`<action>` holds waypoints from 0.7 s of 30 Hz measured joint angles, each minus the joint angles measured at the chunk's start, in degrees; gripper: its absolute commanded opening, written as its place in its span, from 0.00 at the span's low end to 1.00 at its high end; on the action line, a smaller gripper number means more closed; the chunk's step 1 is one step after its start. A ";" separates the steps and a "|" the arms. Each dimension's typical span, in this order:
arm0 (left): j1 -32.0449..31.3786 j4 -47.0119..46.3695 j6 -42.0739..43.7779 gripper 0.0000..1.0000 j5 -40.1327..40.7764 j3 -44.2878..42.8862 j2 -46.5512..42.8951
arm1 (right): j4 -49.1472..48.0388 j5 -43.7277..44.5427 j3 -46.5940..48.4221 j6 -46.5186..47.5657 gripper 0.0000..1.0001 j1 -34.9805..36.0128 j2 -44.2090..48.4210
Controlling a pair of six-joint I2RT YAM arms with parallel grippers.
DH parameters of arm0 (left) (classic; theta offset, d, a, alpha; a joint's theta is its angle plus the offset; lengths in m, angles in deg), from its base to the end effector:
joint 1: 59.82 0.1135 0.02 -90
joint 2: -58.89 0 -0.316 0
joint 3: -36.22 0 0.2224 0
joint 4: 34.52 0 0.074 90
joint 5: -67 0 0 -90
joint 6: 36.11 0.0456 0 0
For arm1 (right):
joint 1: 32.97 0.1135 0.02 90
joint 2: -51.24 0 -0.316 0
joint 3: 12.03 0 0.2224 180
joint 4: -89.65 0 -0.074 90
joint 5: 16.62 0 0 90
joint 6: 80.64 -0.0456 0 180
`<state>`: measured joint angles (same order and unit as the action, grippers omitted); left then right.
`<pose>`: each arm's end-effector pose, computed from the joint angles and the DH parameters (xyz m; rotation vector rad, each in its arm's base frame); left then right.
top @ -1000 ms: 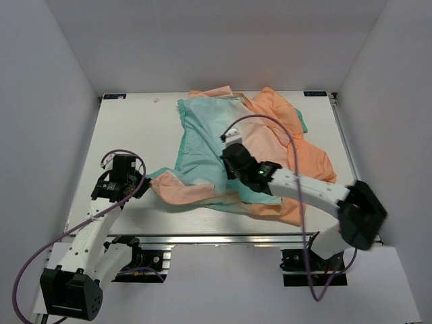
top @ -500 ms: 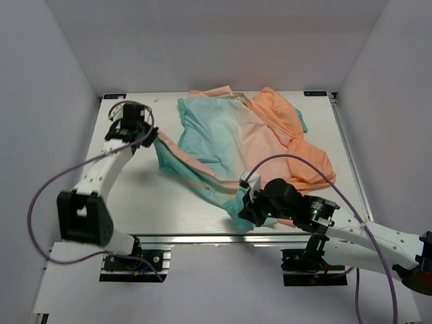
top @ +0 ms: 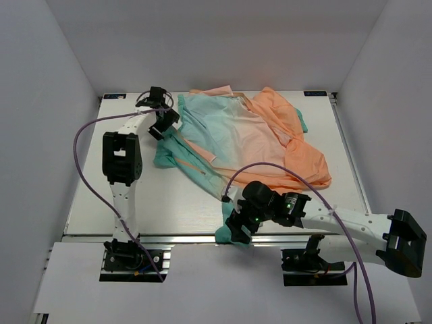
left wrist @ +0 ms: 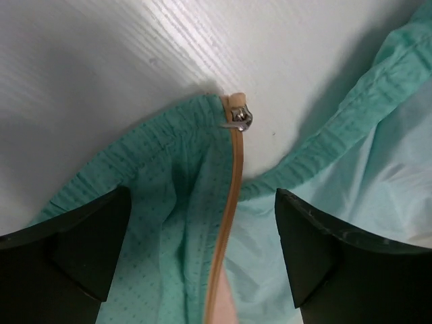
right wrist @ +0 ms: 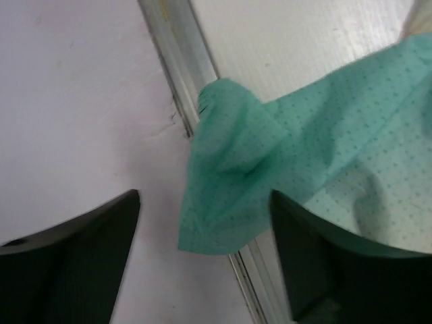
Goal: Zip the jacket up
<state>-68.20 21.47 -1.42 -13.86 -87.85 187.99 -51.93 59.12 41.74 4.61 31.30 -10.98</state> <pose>0.4942 -0.0655 0.2351 -1.0947 2.3856 -0.1796 0.0652 0.1612 0.2741 -1.3655 2.1359 0.8279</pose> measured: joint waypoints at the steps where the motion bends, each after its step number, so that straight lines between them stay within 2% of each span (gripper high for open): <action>1: 0.00 0.07 0.55 0.98 -0.24 0.76 -0.02 | -0.33 1.70 0.15 -0.13 0.89 0.00 -0.02; 6: -0.13 -2.36 4.81 0.98 -0.90 8.94 -7.45 | -0.13 12.09 1.90 -4.74 0.89 -3.23 0.50; 13: -3.08 -8.28 10.51 0.98 -0.81 22.88 -24.28 | 0.00 17.49 2.97 -17.49 0.89 -22.84 0.04; 16: -5.31 -10.71 12.72 0.98 -2.05 23.50 -23.30 | 0.02 20.31 2.97 -21.49 0.89 -24.28 -2.25; 21: -7.52 -12.74 15.32 0.98 -5.27 23.17 -14.05 | -0.04 23.47 2.97 -26.62 0.89 -27.19 -8.85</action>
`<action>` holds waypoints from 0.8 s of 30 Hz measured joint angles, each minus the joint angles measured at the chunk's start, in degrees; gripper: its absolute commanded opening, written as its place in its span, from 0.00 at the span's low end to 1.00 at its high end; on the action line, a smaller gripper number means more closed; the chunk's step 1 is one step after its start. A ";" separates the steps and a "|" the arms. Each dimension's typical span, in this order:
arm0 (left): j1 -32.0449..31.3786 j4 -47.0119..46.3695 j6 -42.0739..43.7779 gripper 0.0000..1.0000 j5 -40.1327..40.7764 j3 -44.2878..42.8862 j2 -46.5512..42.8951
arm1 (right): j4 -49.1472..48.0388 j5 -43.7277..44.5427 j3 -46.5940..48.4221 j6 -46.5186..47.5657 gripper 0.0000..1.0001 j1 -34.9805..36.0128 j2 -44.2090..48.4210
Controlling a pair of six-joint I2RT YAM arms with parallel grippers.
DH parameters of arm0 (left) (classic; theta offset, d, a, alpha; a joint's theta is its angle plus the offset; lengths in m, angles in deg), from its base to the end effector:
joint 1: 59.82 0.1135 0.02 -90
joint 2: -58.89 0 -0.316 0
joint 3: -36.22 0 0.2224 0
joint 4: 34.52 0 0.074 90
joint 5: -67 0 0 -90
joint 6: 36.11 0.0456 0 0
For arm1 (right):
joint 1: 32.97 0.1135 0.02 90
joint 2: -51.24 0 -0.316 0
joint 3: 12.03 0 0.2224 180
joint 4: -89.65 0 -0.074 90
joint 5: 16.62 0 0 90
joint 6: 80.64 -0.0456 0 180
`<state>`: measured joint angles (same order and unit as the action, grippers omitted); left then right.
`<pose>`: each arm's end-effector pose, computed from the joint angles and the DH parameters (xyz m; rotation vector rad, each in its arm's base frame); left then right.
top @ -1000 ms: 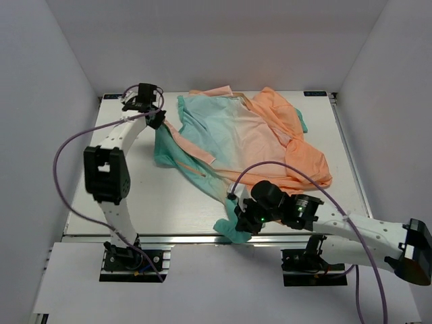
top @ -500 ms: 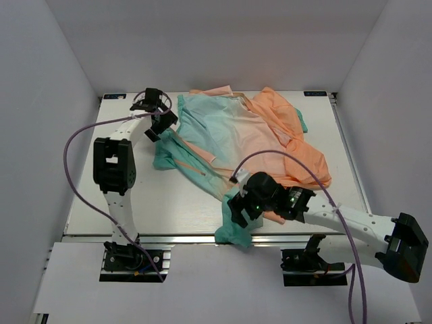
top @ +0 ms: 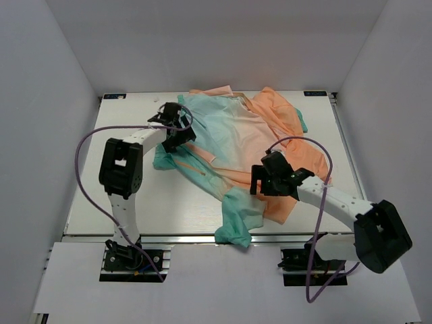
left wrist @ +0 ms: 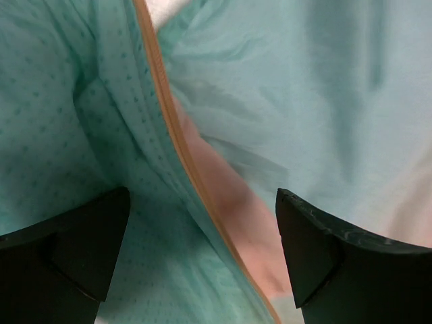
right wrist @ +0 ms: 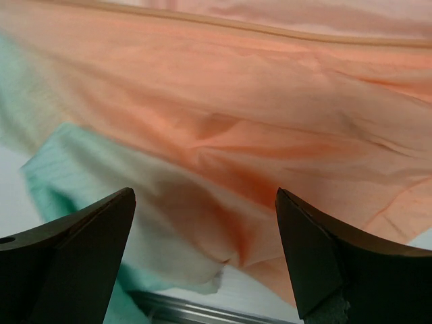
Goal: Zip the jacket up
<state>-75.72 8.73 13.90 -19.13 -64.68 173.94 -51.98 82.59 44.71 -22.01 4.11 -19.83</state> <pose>0.4181 -0.1159 0.2447 -0.5665 2.5319 -0.2781 0.1680 0.1178 0.2627 -0.0566 2.4994 0.3080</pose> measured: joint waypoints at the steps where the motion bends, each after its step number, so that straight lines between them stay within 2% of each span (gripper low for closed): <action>1: -0.15 0.00 0.39 0.98 -0.48 0.02 1.97 | 0.07 0.61 0.00 -0.74 0.89 -0.90 -1.29; 5: -0.70 -2.29 1.51 0.98 -1.68 1.38 2.29 | 0.74 3.02 0.02 -3.52 0.89 -4.39 -6.12; 11: -2.29 -6.45 2.34 0.98 -0.22 11.45 -3.63 | -0.59 3.32 0.46 -4.72 0.89 -9.01 -10.88; 16: -7.41 -7.78 0.13 0.98 2.14 28.24 -16.13 | -1.09 4.37 3.58 -3.91 0.89 -14.01 -14.49; 20: -13.57 -6.86 -4.61 0.98 -0.20 40.81 -28.28 | -0.81 5.64 5.49 -2.71 0.89 -16.04 -16.48; 24: -18.88 0.39 -9.68 0.98 -4.52 45.68 -36.26 | 1.22 6.67 4.83 -2.43 0.89 -16.35 -15.63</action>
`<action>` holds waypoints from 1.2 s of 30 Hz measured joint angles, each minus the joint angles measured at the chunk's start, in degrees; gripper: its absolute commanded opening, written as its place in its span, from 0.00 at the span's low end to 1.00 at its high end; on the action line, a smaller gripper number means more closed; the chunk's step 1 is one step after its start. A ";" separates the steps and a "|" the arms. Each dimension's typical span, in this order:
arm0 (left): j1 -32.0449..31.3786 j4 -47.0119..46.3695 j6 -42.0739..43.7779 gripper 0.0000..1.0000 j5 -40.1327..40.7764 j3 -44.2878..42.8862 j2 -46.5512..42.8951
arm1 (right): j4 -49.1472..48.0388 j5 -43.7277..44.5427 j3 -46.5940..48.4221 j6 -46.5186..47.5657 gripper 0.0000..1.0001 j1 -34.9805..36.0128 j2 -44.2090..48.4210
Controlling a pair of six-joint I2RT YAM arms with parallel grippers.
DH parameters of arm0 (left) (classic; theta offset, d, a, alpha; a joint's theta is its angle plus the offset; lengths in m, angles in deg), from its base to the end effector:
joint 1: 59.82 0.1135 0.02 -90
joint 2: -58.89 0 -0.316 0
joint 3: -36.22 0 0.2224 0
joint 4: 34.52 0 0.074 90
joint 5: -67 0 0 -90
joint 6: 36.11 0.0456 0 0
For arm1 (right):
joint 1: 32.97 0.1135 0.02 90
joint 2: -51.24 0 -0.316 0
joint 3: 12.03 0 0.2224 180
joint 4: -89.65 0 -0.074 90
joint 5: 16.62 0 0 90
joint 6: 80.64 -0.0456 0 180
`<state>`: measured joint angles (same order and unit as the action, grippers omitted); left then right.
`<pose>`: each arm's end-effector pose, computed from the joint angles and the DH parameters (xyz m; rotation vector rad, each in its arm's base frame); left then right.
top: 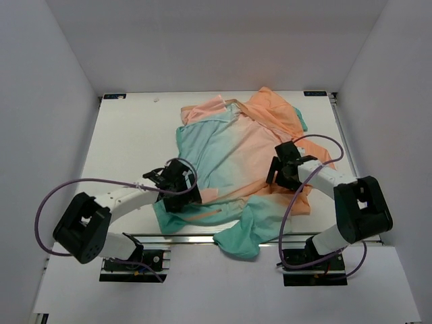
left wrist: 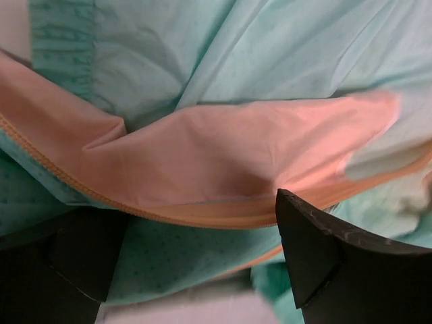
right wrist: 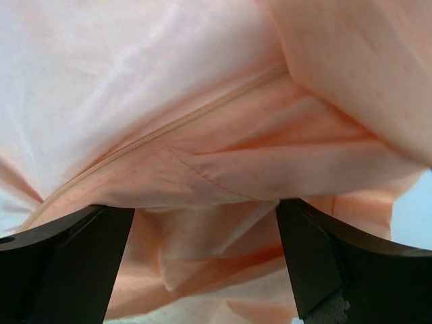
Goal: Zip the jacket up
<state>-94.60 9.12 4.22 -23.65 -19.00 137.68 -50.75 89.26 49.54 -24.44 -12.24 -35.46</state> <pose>0.1712 -0.1195 0.2243 -0.3632 2.8046 -0.3949 0.2415 0.0781 0.2279 0.3804 2.5990 -0.0559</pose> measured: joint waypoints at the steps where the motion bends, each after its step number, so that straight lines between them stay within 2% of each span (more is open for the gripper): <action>1: -0.87 2.58 -0.85 0.98 -0.83 0.31 -0.98 | 0.59 0.17 -0.83 0.07 0.89 0.00 1.05; 4: -2.08 12.24 -2.10 0.98 -1.03 -0.63 -2.32 | 3.80 0.61 -3.74 0.26 0.89 0.02 5.77; 6: -2.10 17.92 -2.05 0.98 2.10 -4.87 -1.60 | 6.73 0.92 -4.26 0.90 0.89 0.00 9.33; 9: -1.53 21.94 -0.66 0.98 8.63 -18.51 3.23 | 8.83 1.68 -2.45 2.64 0.89 0.00 13.77; 12: 2.01 18.25 3.45 0.98 11.91 -33.83 11.52 | 8.94 1.95 3.74 5.11 0.89 -0.81 14.80; 18: 14.82 13.07 13.94 0.98 9.25 -63.49 36.26 | 3.74 -5.70 20.37 11.37 0.89 -11.67 6.10; 22: 19.89 10.51 20.39 0.98 5.86 -85.02 54.38 | 2.05 -12.02 32.46 18.45 0.86 -18.12 -7.28; 24: 20.90 8.55 23.76 0.98 4.24 -92.30 61.07 | 1.88 -13.18 39.47 21.99 0.86 -19.23 -14.93; 27: 21.31 4.48 29.09 0.98 0.15 -92.00 64.28 | 1.55 -13.53 47.52 27.71 0.87 -19.43 -24.22; 31: 20.83 0.81 35.60 0.98 -6.84 -89.46 64.39 | 2.62 -13.55 54.23 33.38 0.87 -19.32 -32.63; 36: 20.31 -2.08 38.66 0.73 -11.52 -90.88 64.57 | 3.23 -15.02 59.76 36.06 0.88 -19.21 -38.84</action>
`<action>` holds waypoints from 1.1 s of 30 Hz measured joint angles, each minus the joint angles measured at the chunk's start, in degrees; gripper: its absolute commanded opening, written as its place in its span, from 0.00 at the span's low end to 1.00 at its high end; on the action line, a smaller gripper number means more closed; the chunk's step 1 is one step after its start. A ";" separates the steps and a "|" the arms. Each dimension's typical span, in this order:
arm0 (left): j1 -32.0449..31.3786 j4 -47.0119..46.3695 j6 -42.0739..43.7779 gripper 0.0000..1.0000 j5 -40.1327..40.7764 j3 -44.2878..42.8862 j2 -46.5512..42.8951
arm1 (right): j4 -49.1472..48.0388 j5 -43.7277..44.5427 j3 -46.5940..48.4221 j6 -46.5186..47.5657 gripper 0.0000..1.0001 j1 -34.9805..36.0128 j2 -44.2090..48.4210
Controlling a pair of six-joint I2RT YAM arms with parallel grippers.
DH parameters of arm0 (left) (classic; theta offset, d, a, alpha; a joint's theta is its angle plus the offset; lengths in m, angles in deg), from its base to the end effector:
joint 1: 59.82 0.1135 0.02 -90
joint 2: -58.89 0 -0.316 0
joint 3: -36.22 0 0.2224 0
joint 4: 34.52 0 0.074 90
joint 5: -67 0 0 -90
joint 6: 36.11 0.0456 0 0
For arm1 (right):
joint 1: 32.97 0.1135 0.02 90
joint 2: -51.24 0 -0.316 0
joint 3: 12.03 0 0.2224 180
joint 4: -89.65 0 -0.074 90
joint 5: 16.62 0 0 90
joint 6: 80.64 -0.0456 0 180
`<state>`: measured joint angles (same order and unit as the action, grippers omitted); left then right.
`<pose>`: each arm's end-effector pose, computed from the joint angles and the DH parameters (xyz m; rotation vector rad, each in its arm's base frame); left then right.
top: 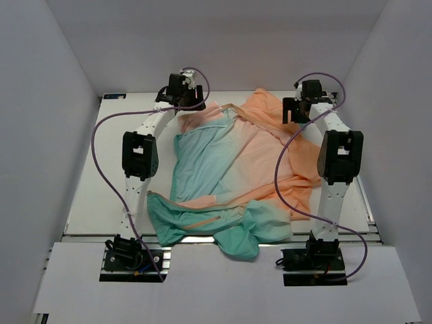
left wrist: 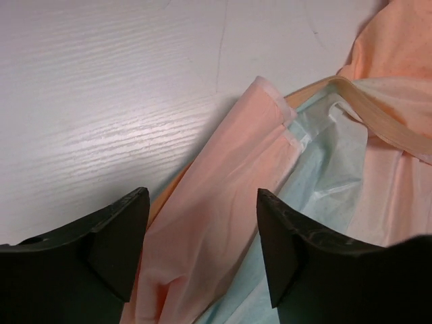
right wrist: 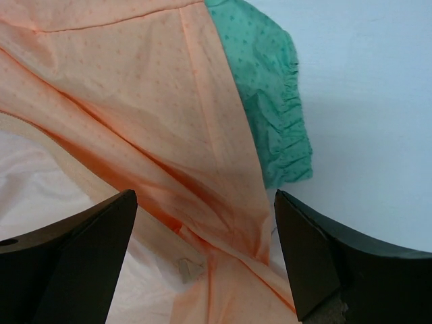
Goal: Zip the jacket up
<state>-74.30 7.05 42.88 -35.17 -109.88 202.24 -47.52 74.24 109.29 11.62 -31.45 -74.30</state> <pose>0.5670 -0.1563 0.2385 0.1847 2.2665 -0.4761 0.5068 0.0128 0.2667 -0.0718 2.3909 -0.0240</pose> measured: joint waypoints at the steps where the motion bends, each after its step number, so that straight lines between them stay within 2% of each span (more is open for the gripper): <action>1: -0.13 -0.52 0.28 0.72 0.02 -0.24 0.11 | 0.00 -0.55 0.26 0.11 0.88 0.00 -0.59; 4: -0.22 -1.20 0.57 0.72 0.11 -0.28 0.63 | 0.04 -2.49 1.01 0.11 0.88 0.00 -2.19; 8: -0.22 -1.53 0.74 0.78 -0.48 0.96 1.77 | -0.17 -7.02 0.26 0.07 0.88 0.00 -2.62; 12: -0.11 -1.64 1.07 0.75 -1.46 3.48 2.54 | -2.29 -11.39 -6.03 0.76 0.86 0.11 -0.37; 14: -0.11 -2.05 1.29 0.65 -1.99 4.74 2.64 | -2.12 -12.33 -8.81 1.42 0.82 0.26 0.48; 15: -0.09 -2.23 1.20 0.56 -2.21 4.85 2.64 | -1.68 -12.68 -9.11 1.81 0.79 0.39 0.50; 16: -0.09 -2.29 1.18 0.33 -2.32 4.87 2.64 | -1.46 -12.83 -9.14 2.38 0.78 0.46 0.44; 17: -0.11 -2.34 0.98 0.23 -2.32 4.90 2.64 | -1.22 -12.98 -9.14 2.84 0.74 0.55 0.44; 18: -0.11 -2.34 1.14 0.15 -2.34 4.96 2.64 | -1.14 -13.07 -9.09 3.39 0.54 0.63 0.44; 19: -0.11 -2.40 1.07 0.06 -2.23 4.96 2.64 | -0.96 -13.00 -8.79 4.07 0.40 0.74 0.44; 20: -0.11 -2.51 1.07 0.04 -2.16 4.96 2.64 | -0.63 -13.00 -8.61 4.85 0.17 0.76 0.35; 22: -0.11 -2.69 1.36 0.03 -1.88 4.96 2.64 | 0.15 -13.03 -8.15 5.31 0.03 0.85 0.35; 23: -0.11 -2.80 1.55 0.03 -1.53 4.96 2.62 | 0.33 -12.87 -7.76 5.31 0.00 0.92 0.35; 28: -0.15 -3.08 2.86 0.03 2.73 4.42 1.60 | -0.26 -11.02 -5.57 4.00 0.00 1.16 1.70; 33: -0.17 -4.50 4.87 0.03 10.36 6.32 -5.64 | -1.20 -7.43 -6.71 2.25 0.00 1.22 11.56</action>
<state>-74.47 2.54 47.76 -24.81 -103.57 196.60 -48.72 66.81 102.58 13.87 -30.23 -62.73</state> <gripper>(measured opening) 0.056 0.013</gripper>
